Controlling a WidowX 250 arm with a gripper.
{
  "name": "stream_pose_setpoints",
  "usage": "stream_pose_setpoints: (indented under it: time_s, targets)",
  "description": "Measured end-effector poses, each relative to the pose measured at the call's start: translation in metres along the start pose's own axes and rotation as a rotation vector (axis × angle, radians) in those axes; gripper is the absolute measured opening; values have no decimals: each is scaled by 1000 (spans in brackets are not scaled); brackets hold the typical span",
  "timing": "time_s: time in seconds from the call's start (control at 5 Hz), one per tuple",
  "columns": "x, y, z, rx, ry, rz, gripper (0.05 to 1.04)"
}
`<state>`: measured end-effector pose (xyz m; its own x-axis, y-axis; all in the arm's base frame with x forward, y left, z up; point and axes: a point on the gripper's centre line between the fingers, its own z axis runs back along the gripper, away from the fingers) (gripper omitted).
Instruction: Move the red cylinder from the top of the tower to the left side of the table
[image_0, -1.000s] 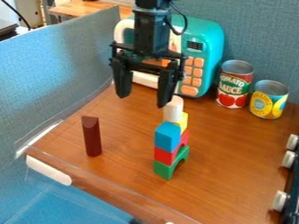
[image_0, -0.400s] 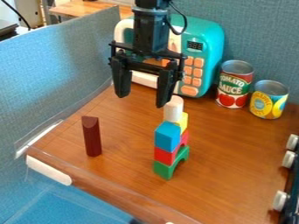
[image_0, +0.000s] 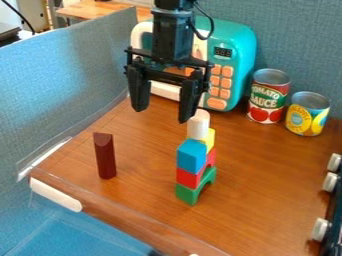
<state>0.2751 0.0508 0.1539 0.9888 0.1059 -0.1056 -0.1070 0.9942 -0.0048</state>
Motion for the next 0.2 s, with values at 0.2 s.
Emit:
stream_pose_setpoints:
  time_s: [0.2]
  targets:
    - [0, 0, 0, 0, 0, 0, 1001]
